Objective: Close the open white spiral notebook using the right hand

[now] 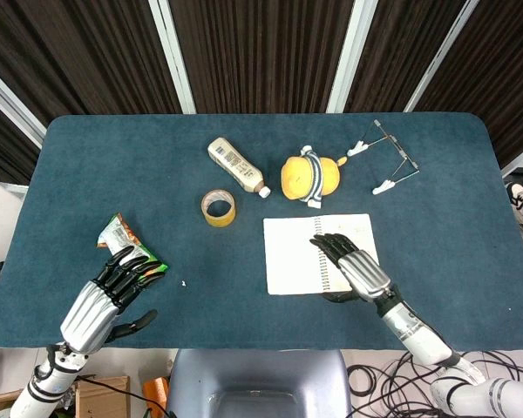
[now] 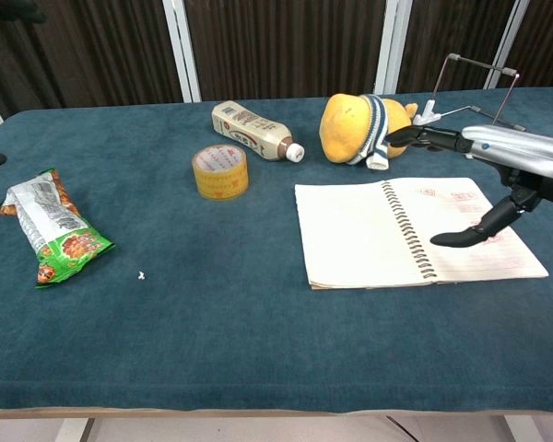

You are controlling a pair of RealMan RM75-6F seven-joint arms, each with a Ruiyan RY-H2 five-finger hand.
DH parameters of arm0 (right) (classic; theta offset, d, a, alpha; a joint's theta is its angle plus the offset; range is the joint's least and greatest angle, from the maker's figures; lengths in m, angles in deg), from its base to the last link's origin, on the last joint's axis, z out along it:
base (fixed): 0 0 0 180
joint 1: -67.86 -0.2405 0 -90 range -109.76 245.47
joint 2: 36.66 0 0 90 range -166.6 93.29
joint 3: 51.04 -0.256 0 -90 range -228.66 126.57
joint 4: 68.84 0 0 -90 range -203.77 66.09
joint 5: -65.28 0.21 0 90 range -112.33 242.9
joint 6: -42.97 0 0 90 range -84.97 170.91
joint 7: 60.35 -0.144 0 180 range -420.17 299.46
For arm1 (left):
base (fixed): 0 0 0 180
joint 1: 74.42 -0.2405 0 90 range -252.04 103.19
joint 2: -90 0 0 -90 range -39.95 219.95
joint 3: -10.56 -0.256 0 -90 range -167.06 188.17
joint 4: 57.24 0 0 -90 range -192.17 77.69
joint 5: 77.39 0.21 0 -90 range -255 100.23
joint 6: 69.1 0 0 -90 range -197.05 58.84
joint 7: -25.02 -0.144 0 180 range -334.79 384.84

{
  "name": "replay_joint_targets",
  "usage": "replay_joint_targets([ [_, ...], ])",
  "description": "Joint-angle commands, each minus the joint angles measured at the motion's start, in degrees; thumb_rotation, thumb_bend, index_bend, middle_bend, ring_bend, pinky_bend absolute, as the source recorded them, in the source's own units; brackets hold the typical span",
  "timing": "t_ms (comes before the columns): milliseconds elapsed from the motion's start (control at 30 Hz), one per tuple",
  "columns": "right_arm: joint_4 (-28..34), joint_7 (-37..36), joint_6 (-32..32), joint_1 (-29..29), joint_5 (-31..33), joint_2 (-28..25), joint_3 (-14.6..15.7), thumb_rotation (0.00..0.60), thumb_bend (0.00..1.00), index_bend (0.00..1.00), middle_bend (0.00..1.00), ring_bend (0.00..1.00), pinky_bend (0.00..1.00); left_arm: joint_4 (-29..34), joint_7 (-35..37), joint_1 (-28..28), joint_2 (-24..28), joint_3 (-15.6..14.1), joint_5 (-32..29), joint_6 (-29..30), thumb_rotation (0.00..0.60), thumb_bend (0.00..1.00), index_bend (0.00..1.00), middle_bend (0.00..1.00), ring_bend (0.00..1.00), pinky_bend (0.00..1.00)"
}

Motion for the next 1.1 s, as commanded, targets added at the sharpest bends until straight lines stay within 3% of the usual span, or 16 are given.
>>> replay_joint_targets([
  [33,1.0,1.58,0.34,-0.7,0.56,0.19,-0.45,0.6,0.11,0.02,0.05,0.0,0.07,0.29,-0.41,0.48,0.02,-0.08,0.36,-0.12,0.6,0.24,0.24,0.22,0.19,0.12],
  [267,1.06,5.88,-0.74,0.77,2.1,-1.18,1.0,0.6,0.11,0.02,0.05,0.0,0.08,-0.4,-1.7,-1.02,0.74,-0.6,-2.47,0.63,0.6,0.24,0.24,0.22,0.18,0.12],
  [467,-5.06,16.06,-4.52,4.67,2.99,1.41,3.63,0.6,0.11,0.12,0.07,0.0,0.12,-2.42,-1.87,-2.89,0.57,-1.66,-6.19,0.35,0.6,0.24,0.22,0.22,0.18,0.12],
  [633,-9.59,17.32,-4.53,6.09,3.92,3.82,4.88,0.6,0.11,0.14,0.08,0.0,0.13,-3.68,-3.49,-3.88,0.29,-1.91,-8.85,-0.48,0.6,0.24,0.19,0.2,0.17,0.12],
  [1100,-18.87,16.46,-2.91,5.38,4.89,8.82,4.13,0.6,0.11,0.17,0.08,0.0,0.13,-1.69,-6.16,-3.43,1.33,-2.13,-12.67,-4.94,0.6,0.24,0.12,0.16,0.12,0.1],
])
